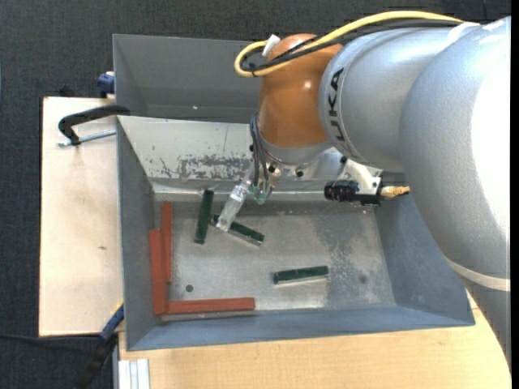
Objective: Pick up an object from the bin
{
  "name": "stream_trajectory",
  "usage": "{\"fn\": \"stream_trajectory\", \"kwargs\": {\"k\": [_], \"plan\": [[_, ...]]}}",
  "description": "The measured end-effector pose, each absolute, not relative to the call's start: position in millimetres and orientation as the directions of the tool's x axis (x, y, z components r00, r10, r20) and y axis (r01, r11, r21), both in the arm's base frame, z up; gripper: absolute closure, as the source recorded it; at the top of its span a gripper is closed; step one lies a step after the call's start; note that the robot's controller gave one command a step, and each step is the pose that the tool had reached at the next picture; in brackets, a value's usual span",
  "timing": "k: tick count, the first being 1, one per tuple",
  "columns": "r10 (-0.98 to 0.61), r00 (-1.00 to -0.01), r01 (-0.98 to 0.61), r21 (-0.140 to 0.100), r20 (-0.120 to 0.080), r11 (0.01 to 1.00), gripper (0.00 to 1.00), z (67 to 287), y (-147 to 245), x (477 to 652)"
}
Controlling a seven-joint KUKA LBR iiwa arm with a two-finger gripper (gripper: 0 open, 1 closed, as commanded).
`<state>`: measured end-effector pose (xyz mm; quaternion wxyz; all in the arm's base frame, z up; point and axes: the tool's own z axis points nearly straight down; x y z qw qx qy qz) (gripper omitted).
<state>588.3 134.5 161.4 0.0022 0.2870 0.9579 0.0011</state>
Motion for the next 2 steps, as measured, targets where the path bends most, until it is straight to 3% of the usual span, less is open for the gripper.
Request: {"fn": "stream_trajectory", "kwargs": {"k": [1,2], "plan": [[0.53,-0.848,0.53,0.006,-0.004,0.848,0.0,108.9,116.0,578.9],[0.597,-0.802,0.597,-0.003,0.004,0.802,0.0,77.4,99.9,580.9]]}}
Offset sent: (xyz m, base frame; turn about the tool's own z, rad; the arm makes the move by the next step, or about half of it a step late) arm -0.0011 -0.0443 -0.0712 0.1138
